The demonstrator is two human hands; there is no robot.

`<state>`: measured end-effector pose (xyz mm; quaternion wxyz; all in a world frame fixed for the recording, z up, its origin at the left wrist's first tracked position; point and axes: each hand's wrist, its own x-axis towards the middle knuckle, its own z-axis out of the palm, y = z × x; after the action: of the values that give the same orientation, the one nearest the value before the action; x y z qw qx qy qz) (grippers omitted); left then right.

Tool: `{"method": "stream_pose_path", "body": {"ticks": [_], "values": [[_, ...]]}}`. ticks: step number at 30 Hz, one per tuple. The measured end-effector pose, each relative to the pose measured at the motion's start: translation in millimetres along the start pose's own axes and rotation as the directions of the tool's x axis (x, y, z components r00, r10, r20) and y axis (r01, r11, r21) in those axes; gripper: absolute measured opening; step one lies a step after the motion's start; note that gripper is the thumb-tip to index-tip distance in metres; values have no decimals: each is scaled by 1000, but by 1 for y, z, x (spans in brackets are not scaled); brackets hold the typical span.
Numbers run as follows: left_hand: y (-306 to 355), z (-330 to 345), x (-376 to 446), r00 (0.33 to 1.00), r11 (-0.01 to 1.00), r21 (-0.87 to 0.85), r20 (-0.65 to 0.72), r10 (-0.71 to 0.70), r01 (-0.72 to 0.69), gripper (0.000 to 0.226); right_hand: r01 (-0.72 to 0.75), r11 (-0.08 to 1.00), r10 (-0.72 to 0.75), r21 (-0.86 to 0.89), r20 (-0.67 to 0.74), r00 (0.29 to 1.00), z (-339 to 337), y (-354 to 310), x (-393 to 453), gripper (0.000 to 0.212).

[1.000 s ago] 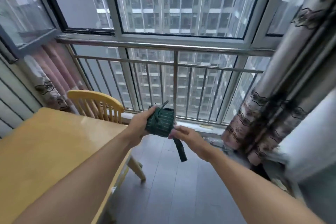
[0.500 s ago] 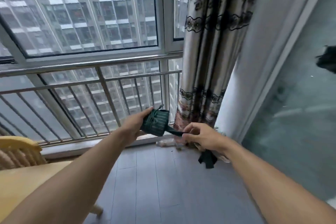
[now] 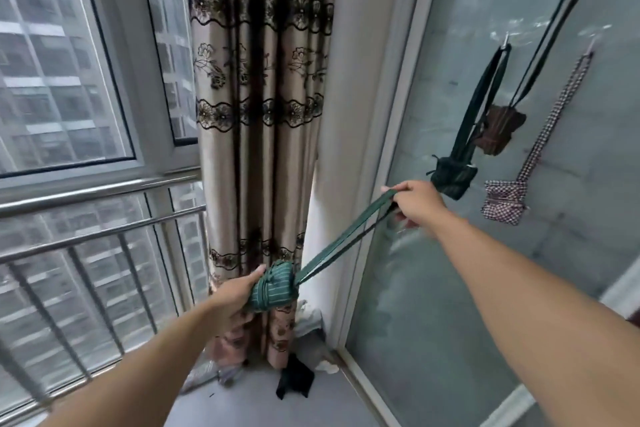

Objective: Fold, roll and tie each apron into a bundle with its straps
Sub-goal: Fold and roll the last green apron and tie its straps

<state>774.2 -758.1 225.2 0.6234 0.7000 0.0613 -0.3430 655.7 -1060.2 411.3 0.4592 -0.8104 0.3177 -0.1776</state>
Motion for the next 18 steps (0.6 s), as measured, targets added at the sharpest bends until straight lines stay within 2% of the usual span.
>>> {"method": "stream_pose_path", "body": {"ticks": [2, 4, 8, 12, 16, 18], "values": [[10, 22, 14, 1000, 1000, 16, -9, 7, -7, 54, -11, 998, 1, 56, 178, 984, -6, -25, 6, 24], [23, 44, 26, 1000, 999, 42, 20, -9, 9, 37, 29, 989, -69, 143, 282, 957, -14, -44, 15, 34], [58, 91, 51, 989, 989, 145, 143, -36, 15, 35, 147, 970, -205, 195, 319, 925, -41, -75, 33, 30], [105, 151, 51, 985, 951, 298, 172, 27, -78, 33, 262, 946, -315, 191, 354, 880, -85, -103, 48, 20], [162, 208, 33, 950, 889, 357, 226, 215, -286, 31, 382, 917, -397, 113, 340, 853, -137, -128, 59, 17], [203, 241, 17, 883, 850, 262, 252, 396, -457, 30, 443, 895, -438, 45, 277, 856, -166, -141, 61, 18]]}}
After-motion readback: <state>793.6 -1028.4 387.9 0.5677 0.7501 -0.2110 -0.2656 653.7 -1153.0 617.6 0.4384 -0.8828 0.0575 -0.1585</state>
